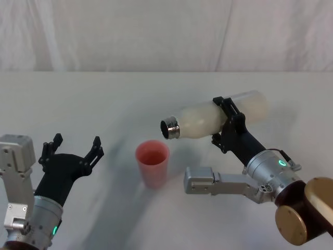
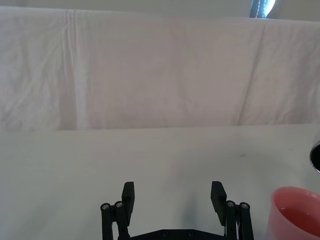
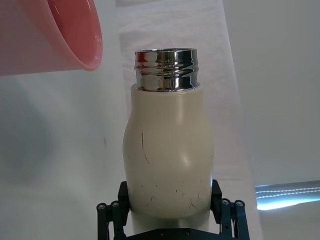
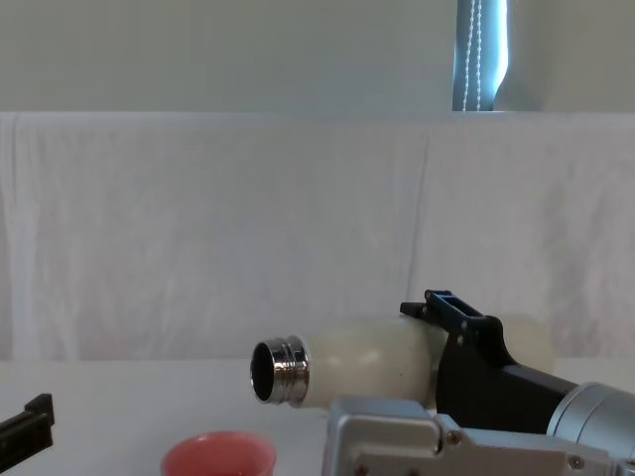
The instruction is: Grasp the thermos with one hand and pour water into the cup lid.
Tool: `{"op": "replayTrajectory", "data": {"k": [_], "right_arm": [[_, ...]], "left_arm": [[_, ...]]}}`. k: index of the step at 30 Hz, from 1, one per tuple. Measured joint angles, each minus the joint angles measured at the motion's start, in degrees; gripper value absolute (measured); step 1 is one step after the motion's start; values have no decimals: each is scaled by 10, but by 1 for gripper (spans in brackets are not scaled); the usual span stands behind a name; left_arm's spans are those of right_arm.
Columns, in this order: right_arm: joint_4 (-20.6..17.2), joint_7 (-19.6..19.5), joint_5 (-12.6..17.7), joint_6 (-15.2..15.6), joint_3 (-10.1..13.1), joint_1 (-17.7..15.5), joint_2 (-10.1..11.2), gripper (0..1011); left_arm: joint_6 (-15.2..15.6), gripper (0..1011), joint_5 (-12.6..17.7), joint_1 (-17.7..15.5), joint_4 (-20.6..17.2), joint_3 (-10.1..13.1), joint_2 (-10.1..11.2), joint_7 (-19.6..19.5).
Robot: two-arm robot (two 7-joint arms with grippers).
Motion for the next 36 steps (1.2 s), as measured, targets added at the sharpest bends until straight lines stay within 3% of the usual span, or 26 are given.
{"op": "replayTrajectory", "data": {"k": [36], "right_arm": [[-17, -13, -53, 18, -30, 5, 19, 958]], "left_arm": [[0, 1001, 0, 0, 0, 0, 0, 0]]}}
